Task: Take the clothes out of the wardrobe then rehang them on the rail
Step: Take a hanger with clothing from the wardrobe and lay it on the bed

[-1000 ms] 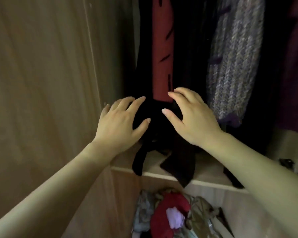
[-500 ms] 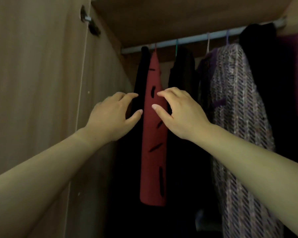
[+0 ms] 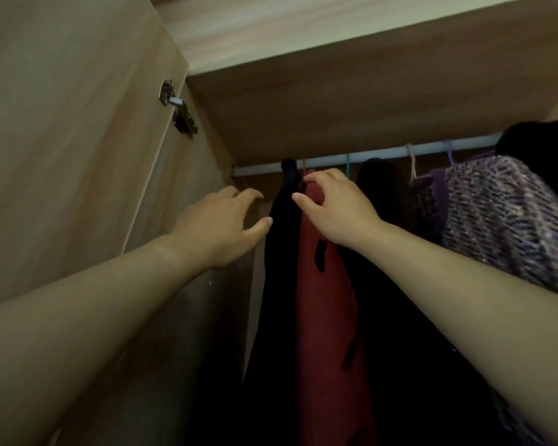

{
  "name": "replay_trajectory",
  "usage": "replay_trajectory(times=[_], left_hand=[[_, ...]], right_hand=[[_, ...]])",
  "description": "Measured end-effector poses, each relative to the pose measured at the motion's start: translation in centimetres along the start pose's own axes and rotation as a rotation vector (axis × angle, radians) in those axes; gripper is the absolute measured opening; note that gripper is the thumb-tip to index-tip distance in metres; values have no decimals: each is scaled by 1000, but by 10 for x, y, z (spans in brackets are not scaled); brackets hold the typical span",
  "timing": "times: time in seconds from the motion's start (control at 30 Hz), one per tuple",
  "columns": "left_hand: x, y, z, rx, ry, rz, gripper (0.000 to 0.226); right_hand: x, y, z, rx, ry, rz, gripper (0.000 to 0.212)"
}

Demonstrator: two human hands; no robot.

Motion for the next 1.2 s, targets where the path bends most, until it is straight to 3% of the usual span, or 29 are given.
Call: replay_trajectory(times=[0.13,0.4,0.53,0.6,0.8,0.87,1.1,1.2], left_hand=[[-26,-43,-33,-39,105,34,58],[-82,-91,-69,-122,494,22,56],[-109,-107,-62,-208,590,-24,54],[-119,-114,-57,-214,628,-49,53],[-141,-133,-51,-190,603,-1,54],[-153,-139,-53,-168,625,44,53],[-211,-127,-40,-92,726,16,55],[-226,-122,-39,-61,780,36,55]], right_hand=[[-15,-40,-13,12,16,94,51],[-18,-72,1,-46,218,99,46],[2,-79,25,-236,350,5,29],[-2,-95,26,-264,464,-90,31],[-33,-135,22,-143,750,-203,40],[-42,-145,28,-106,811,-214,35],[-38,-151,56,-164,543,-151,24],[-38,-148,66,-165,537,-94,24]])
Point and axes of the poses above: each hand's wrist, its own y-axis away from the middle knuckle, its own x-axis out of the back of the hand, z = x × y, the point moved 1 cm from there along -y, towards the middle knuckle, and after that the axes turned 5 degrees about -x, right-handed, at the moved point
